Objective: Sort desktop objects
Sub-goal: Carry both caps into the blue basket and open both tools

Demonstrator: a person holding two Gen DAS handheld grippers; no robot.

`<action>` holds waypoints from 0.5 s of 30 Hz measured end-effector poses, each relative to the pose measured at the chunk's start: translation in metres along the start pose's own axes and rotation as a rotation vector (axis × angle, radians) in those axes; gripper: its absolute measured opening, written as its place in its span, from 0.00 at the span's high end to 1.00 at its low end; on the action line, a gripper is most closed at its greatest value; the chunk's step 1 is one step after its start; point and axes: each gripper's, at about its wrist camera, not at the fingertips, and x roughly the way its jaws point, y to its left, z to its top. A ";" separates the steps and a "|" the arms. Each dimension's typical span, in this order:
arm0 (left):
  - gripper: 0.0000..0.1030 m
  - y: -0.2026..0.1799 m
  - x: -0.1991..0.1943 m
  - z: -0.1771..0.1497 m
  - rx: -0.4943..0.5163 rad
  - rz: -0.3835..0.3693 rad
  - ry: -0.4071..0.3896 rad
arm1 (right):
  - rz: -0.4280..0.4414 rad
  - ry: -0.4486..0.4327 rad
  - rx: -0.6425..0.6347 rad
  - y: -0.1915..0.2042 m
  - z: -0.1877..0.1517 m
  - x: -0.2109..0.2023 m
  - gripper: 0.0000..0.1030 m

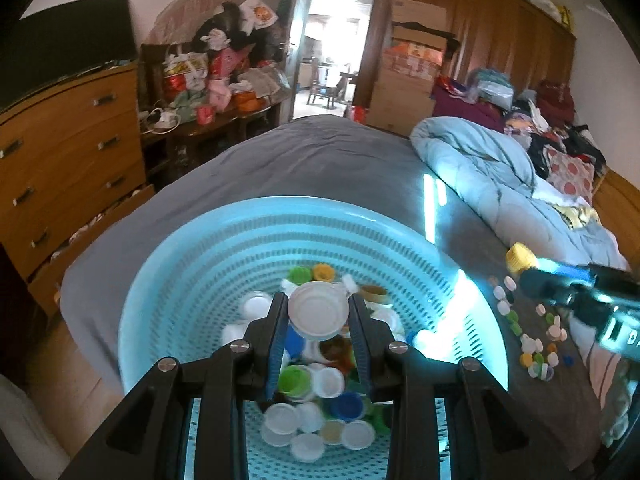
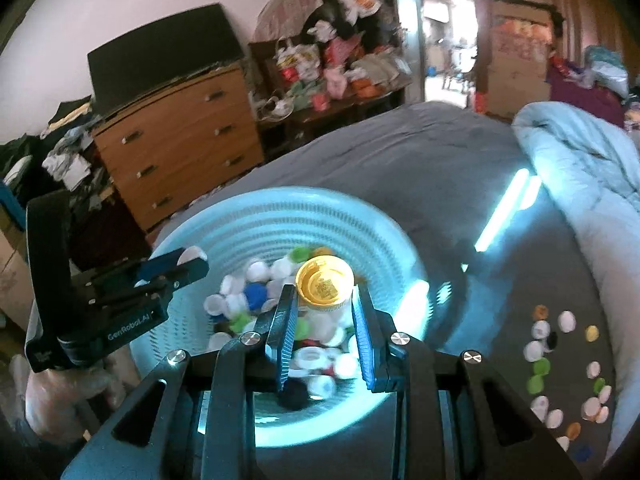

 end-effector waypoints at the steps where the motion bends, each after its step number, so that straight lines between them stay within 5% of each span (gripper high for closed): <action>1: 0.69 0.003 0.001 0.001 -0.006 0.000 0.006 | 0.013 0.020 -0.006 0.006 0.002 0.009 0.76; 15: 0.69 0.027 0.033 0.000 0.013 0.009 0.143 | 0.099 0.156 -0.013 0.044 0.011 0.059 0.77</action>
